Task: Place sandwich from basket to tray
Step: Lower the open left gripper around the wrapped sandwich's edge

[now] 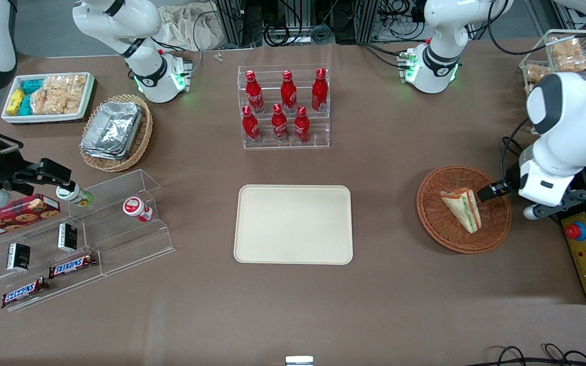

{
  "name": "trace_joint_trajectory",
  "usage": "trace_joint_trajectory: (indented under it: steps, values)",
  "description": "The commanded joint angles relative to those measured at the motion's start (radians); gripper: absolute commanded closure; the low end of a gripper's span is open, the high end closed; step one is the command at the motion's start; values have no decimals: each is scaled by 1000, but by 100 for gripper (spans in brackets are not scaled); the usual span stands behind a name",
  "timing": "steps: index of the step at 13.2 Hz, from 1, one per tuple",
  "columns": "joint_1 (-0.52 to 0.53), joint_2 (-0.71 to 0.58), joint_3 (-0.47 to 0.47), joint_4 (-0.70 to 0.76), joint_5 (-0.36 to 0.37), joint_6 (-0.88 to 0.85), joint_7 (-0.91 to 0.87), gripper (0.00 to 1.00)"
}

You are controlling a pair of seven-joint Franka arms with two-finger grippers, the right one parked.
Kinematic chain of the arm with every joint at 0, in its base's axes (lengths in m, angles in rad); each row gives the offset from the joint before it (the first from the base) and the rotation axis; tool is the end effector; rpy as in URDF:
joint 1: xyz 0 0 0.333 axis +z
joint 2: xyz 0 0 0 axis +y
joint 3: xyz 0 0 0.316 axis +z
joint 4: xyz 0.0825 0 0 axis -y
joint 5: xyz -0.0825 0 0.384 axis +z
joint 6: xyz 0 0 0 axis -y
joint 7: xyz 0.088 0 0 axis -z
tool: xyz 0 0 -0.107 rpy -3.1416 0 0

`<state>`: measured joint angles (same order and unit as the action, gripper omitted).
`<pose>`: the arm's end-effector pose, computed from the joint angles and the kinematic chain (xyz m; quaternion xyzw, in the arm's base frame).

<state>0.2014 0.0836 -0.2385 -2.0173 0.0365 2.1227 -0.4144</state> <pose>0.5715 -0.0175 0.4143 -0.9838 -0.1788 -0.0132 0.0029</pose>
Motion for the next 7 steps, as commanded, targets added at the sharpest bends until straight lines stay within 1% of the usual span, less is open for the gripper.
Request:
trace_joint_trajectory:
  steps: [1, 3, 7]
  values:
    - [6, -7, -4, -101, 6, 119, -68, 1]
    - [6, 27, -4, -165, 6, 234, -110, 1]
    - [7, 77, -1, -185, 5, 266, -116, 1]
